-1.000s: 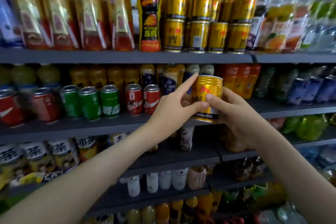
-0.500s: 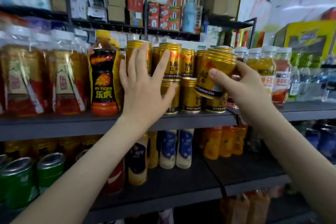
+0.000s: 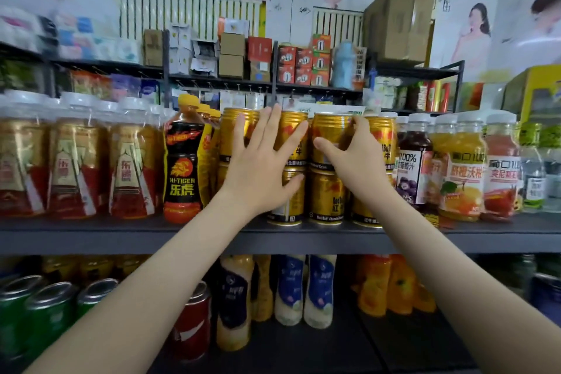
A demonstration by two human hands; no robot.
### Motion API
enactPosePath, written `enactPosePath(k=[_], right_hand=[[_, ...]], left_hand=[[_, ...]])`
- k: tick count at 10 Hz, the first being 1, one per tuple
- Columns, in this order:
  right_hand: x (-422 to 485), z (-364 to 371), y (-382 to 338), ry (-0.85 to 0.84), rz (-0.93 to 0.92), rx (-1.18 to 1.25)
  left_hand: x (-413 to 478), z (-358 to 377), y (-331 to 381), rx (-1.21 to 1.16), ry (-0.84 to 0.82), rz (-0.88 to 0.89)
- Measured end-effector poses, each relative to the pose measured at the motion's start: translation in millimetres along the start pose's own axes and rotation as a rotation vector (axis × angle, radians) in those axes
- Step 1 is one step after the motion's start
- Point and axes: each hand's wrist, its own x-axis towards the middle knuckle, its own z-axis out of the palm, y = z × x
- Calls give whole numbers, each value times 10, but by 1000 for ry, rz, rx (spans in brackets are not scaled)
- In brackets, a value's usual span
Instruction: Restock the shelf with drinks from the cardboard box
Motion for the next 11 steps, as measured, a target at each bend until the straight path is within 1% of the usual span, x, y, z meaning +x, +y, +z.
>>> enactPosePath(k=[1, 3, 5, 6, 7, 8, 10, 11], right_hand=[[34, -6, -23, -42, -59, -30], [103, -2, -83, -112, -124, -196], [107, 83, -59, -36, -194, -464], [74, 100, -35, 72, -276, -668], [46, 131, 36, 151, -372, -745], [-9, 171, 150, 125, -477, -746], [-101, 159, 330, 130, -563, -734], [-116, 68, 269, 114, -594, -621]], left_hand=[[76, -8, -32, 3, -28, 20], [138, 36, -64, -3, -48, 25], [112, 115, -66, -33, 37, 40], [106, 157, -25, -52, 64, 31], [92, 182, 28, -77, 80, 1], [85, 210, 68, -99, 80, -27], [21, 248, 168, -175, 93, -42], [-9, 256, 211, -196, 112, -62]])
